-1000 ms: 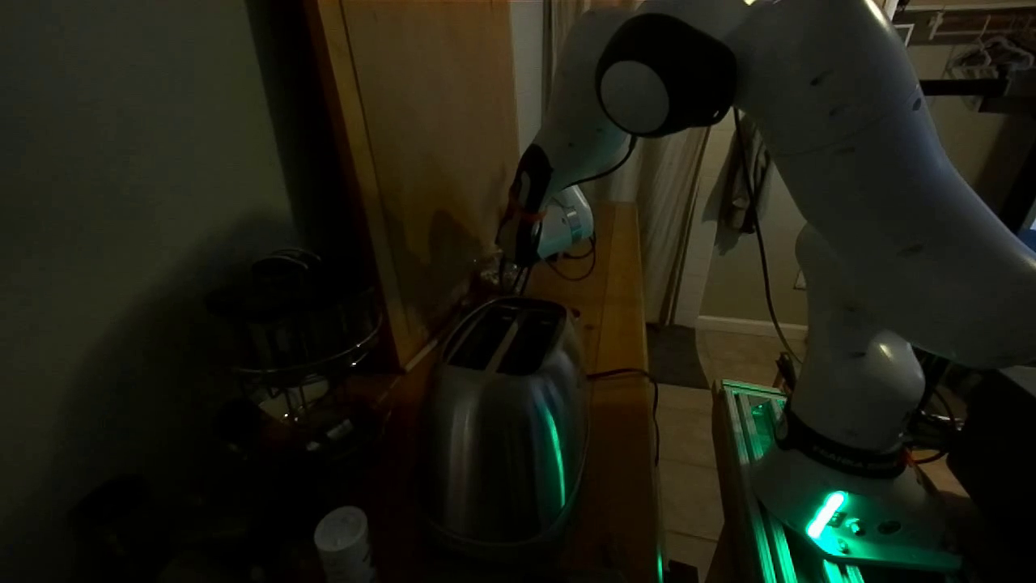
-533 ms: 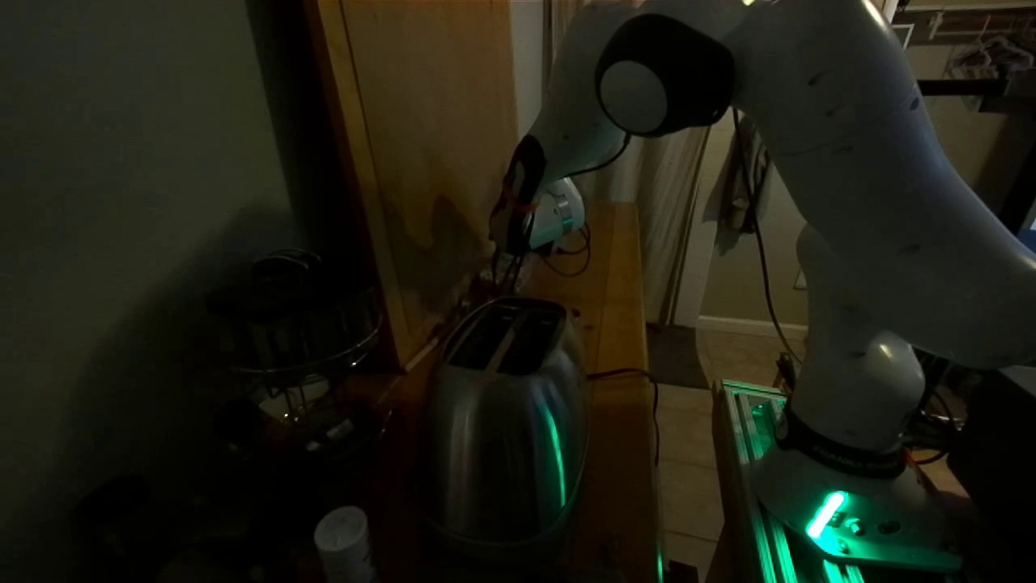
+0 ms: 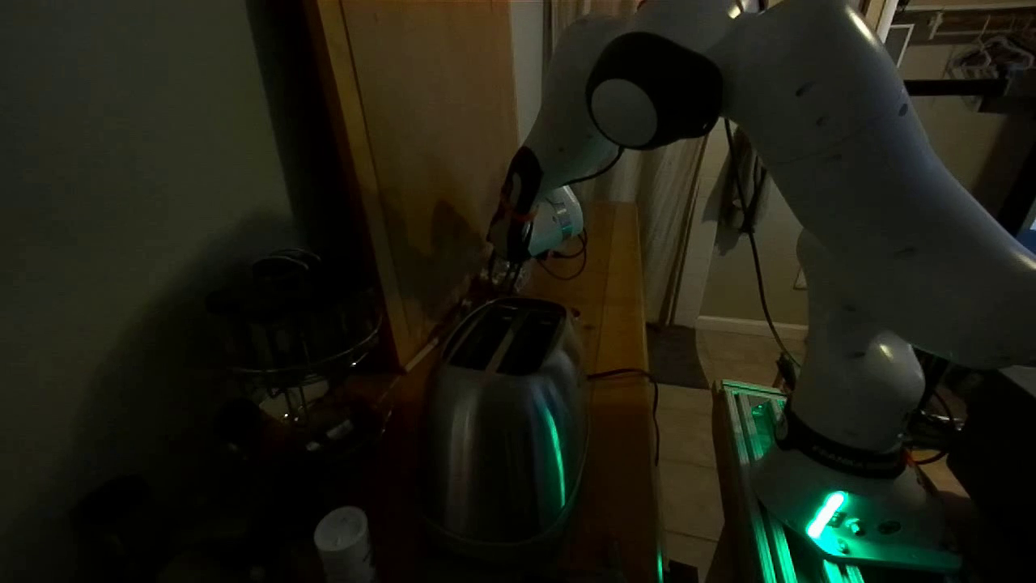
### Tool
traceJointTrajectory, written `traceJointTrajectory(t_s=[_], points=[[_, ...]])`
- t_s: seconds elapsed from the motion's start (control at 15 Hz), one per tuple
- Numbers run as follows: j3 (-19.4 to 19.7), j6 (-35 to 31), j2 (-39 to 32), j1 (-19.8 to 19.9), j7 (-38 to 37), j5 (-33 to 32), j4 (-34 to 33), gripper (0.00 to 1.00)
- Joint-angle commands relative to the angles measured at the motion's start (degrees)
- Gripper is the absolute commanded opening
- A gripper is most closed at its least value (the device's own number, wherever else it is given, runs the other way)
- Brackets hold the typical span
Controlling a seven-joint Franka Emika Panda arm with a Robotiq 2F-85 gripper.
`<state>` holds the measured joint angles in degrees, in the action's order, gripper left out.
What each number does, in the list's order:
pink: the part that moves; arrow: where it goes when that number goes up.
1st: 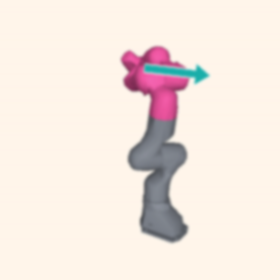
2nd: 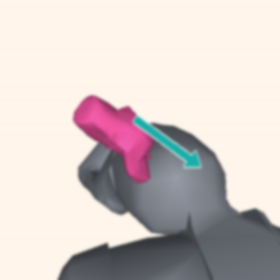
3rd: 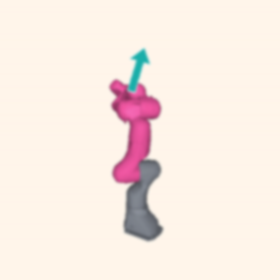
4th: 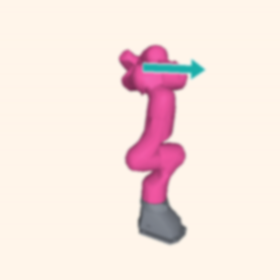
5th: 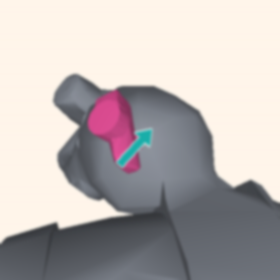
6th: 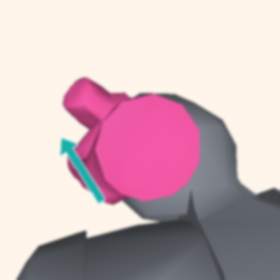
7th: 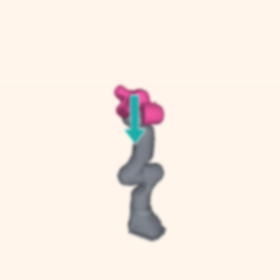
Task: Use the silver spoon to put some of the contents of the clear lunchbox into the middle silver pot on the left
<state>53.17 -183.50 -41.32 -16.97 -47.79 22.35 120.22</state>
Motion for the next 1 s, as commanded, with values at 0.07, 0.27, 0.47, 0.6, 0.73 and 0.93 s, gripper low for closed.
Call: traceJointTrajectory(t_s=[0.07, 0.27, 0.47, 0.6, 0.73, 0.93], points=[[-0.1, -3.5, -4.6, 0.2, -0.3, 2.6, -1.6, 0.02], [-0.1, -1.7, -4.0, 0.3, 1.4, 1.9, -1.7, 0.02], [0.0, 0.2, -3.5, 0.3, 3.1, 1.1, -1.8, 0.02], [0.2, 1.7, -3.3, 0.2, 4.3, 0.5, -1.9, 0.02], [0.7, 3.1, -3.6, -0.2, 5.5, 0.0, -2.1, 0.02], [1.3, 4.9, -3.4, -0.7, 7.1, -0.7, -2.0, 0.02]])
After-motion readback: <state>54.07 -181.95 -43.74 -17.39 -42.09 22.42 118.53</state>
